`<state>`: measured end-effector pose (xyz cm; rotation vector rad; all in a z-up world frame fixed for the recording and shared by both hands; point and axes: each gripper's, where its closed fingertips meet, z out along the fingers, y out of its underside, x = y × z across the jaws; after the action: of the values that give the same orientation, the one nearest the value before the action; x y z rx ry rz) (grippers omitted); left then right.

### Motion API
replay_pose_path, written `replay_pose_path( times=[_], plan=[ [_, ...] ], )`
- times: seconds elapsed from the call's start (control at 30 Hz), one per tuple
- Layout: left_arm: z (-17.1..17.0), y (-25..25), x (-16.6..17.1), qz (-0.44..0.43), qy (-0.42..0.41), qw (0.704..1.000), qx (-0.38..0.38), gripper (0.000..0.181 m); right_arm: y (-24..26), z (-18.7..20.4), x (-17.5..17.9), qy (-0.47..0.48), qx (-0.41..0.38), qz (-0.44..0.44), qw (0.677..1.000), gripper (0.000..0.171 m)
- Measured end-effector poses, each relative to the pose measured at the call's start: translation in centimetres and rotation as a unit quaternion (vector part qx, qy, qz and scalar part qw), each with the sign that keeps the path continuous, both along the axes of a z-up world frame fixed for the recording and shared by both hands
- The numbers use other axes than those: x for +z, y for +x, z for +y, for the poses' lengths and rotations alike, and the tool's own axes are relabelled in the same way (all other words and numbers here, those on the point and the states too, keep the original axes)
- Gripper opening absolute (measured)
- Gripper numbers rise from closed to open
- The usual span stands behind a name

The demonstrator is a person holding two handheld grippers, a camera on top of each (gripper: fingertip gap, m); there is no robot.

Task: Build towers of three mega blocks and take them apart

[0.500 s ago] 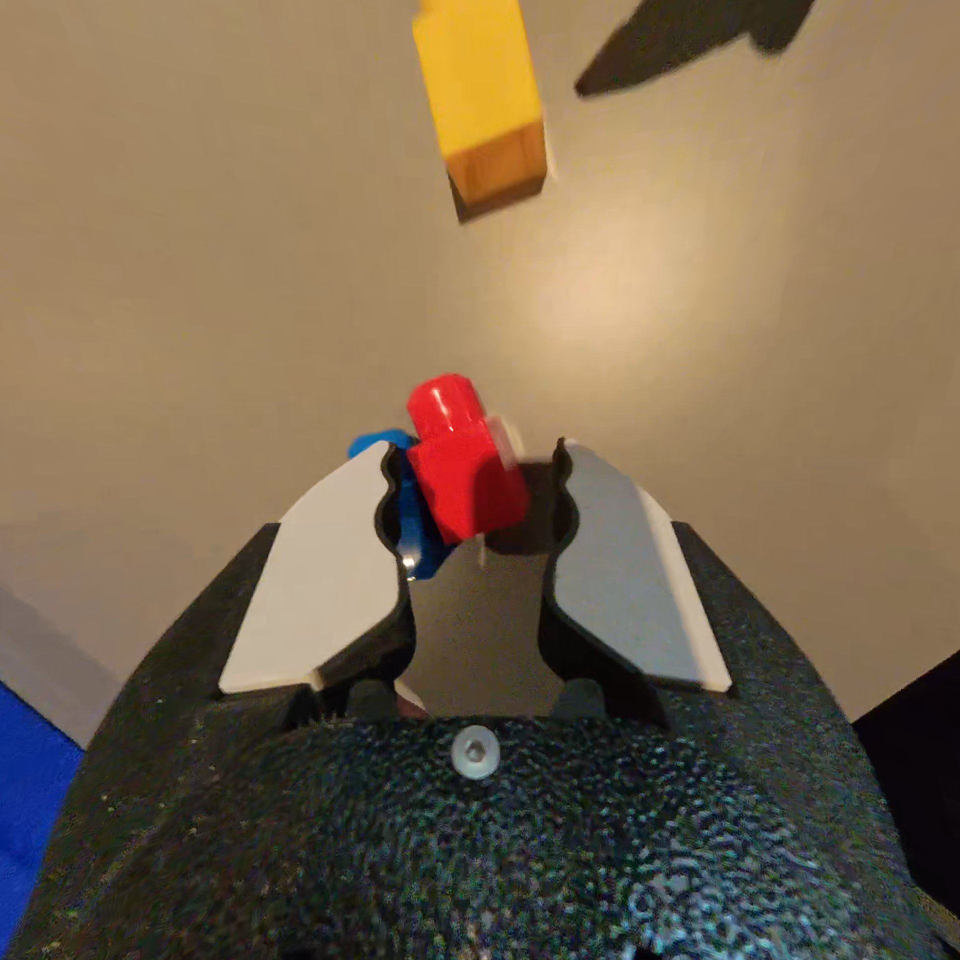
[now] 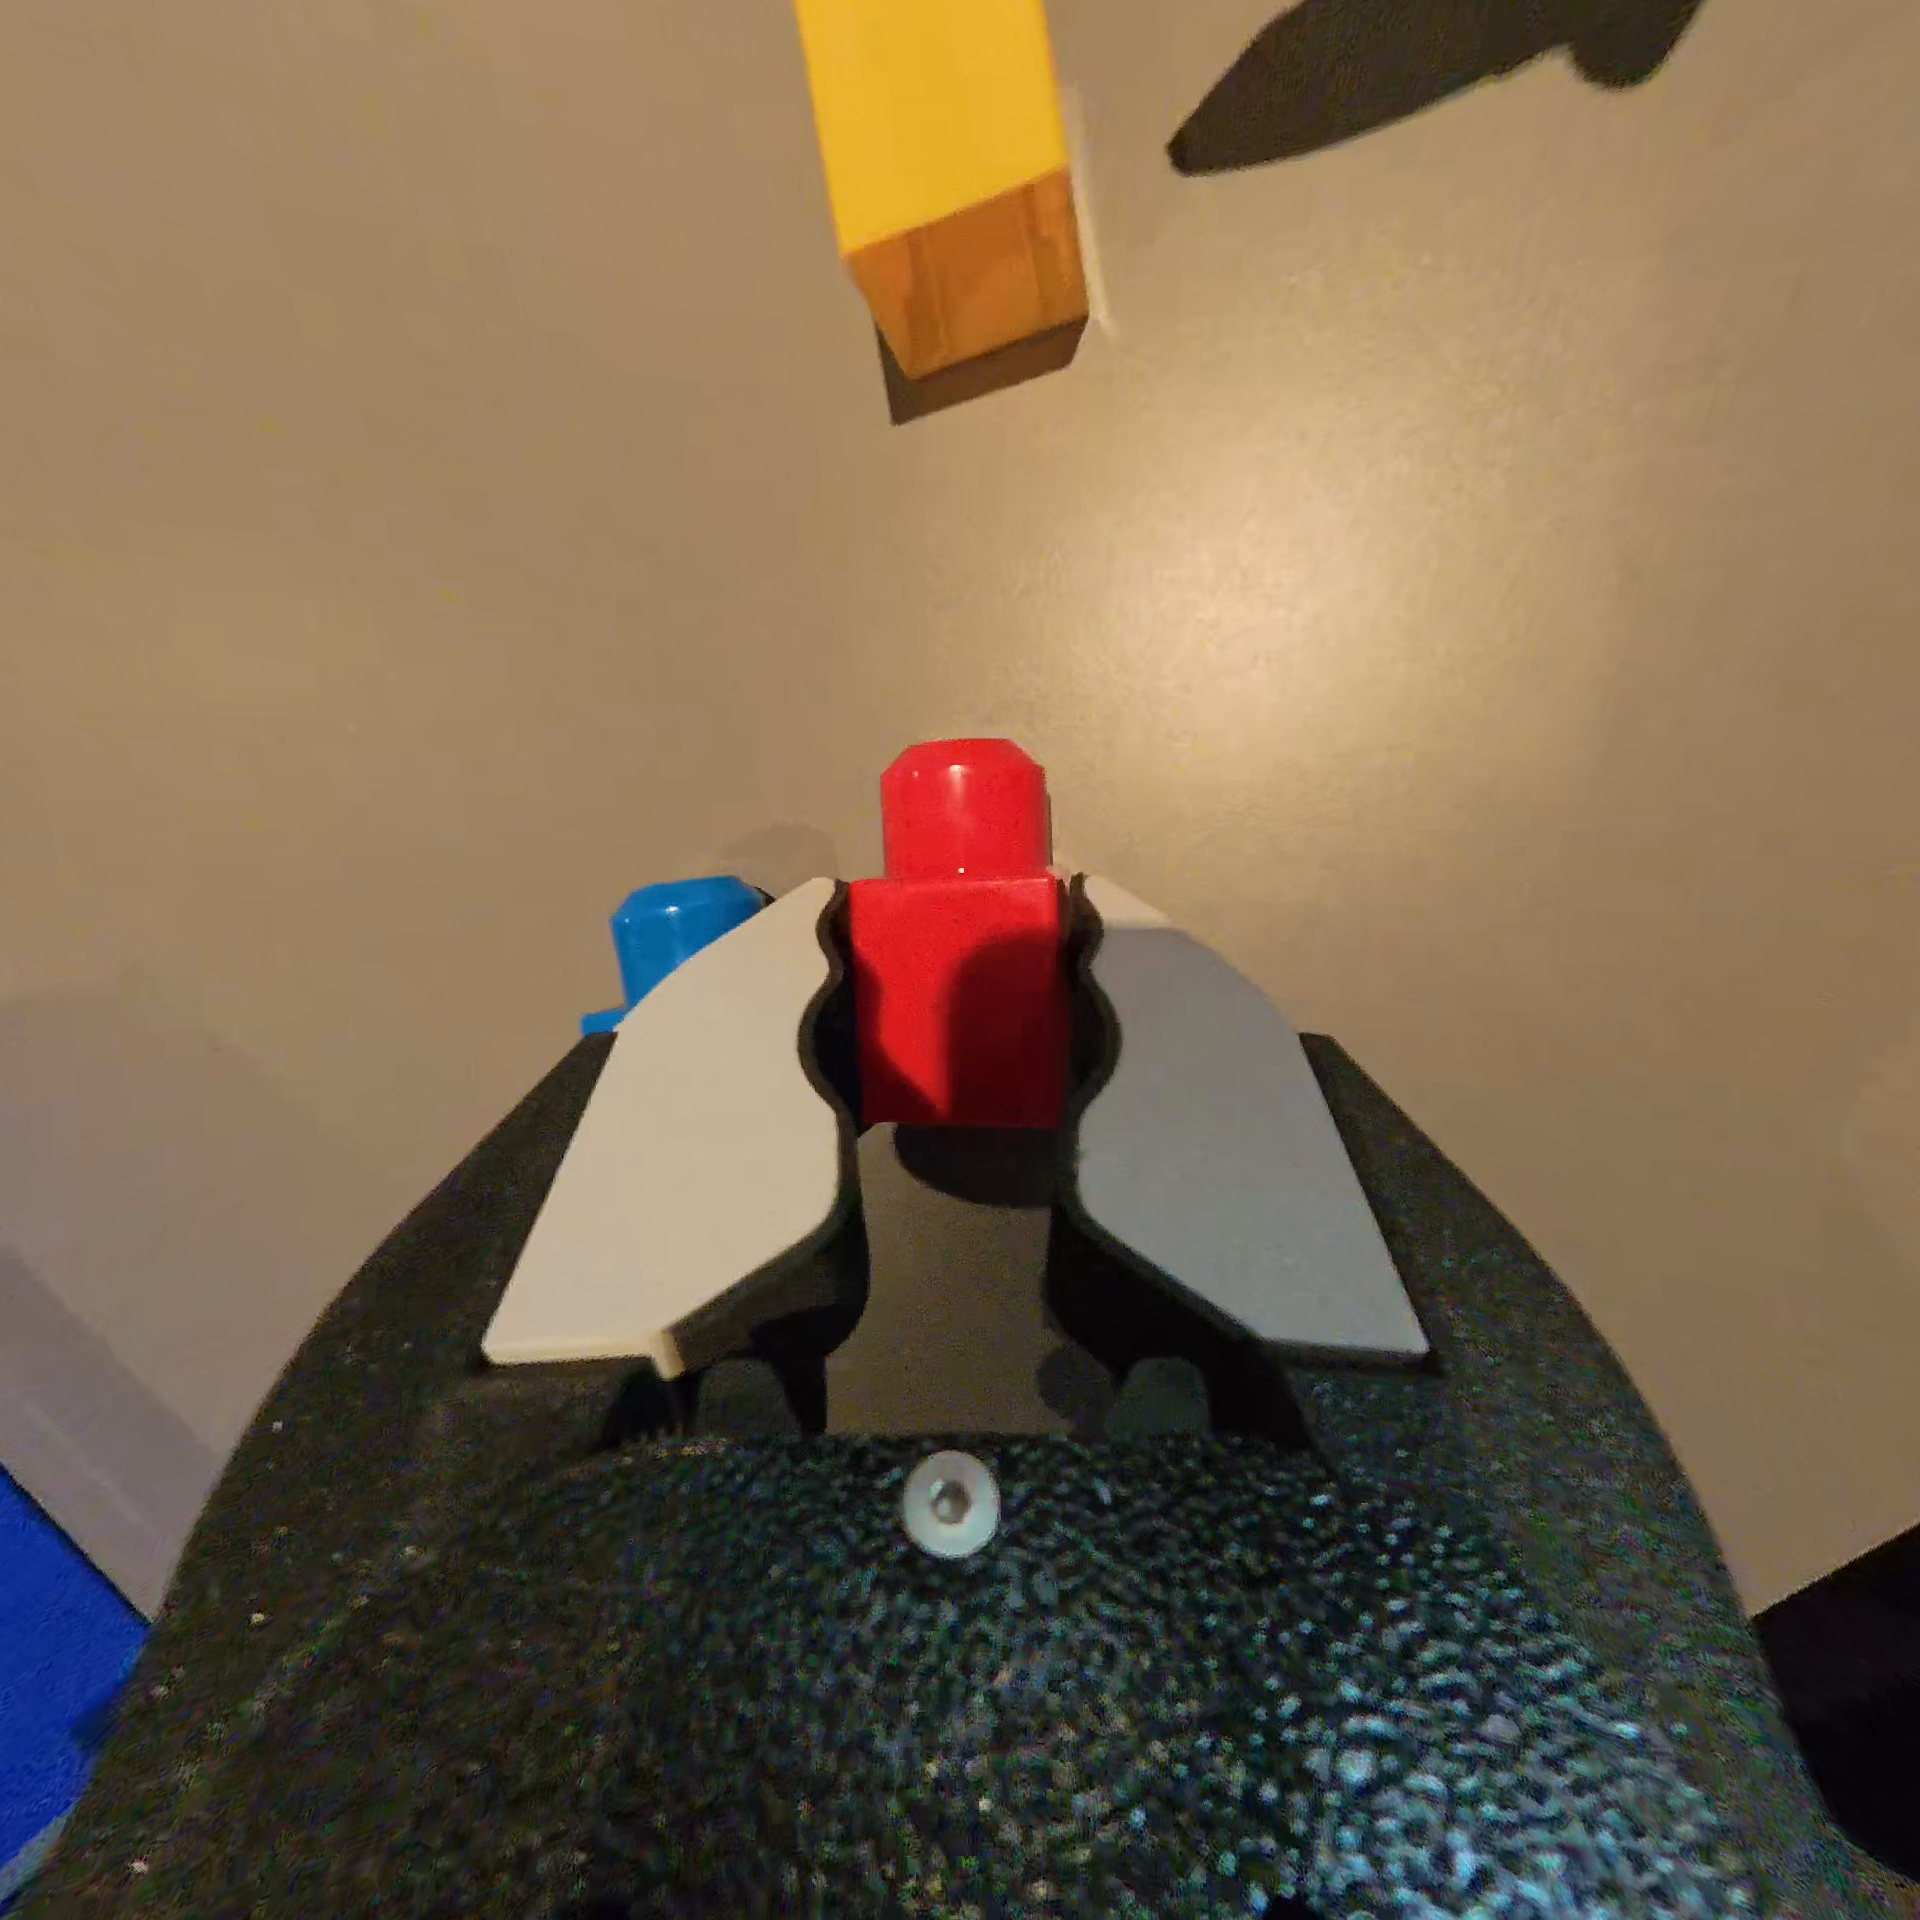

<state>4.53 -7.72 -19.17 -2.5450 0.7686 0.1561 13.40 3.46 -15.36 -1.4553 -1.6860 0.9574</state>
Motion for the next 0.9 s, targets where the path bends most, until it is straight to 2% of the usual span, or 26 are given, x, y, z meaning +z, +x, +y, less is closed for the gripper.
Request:
replay_pose_path(
  times=[0.03,0.2,0.3,0.47,0.57,0.73,0.9],
  plan=[
    [-0.1,0.0,0.0,-0.001,0.003,1.000,0.001,0.037,0.0,0.0,0.0,-0.001,0.000,0.002,1.000,0.046],
    [0.3,1.0,1.1,-0.034,0.043,0.998,-0.014,0.037,0.0,0.0,0.4,-0.006,0.003,0.013,1.000,0.047],
    [1.1,3.2,3.0,-0.094,0.083,0.991,-0.048,0.037,0.0,0.0,0.9,-0.015,0.005,0.030,0.999,0.047],
    [4.3,6.8,8.0,-0.223,0.192,0.950,-0.105,0.038,0.6,-0.2,3.5,-0.086,0.033,0.108,0.990,0.047],
    [6.1,8.4,9.1,-0.272,0.236,0.925,-0.123,0.037,1.5,-0.6,5.4,-0.150,0.071,0.162,0.973,0.048],
    [6.9,10.5,8.7,-0.290,0.272,0.909,-0.125,0.037,2.7,-1.4,6.7,-0.198,0.121,0.187,0.955,0.048],
    [6.8,11.0,7.7,-0.247,0.302,0.915,-0.103,0.037,2.3,-3.9,5.7,-0.198,0.168,0.151,0.954,0.048]
  ],
)
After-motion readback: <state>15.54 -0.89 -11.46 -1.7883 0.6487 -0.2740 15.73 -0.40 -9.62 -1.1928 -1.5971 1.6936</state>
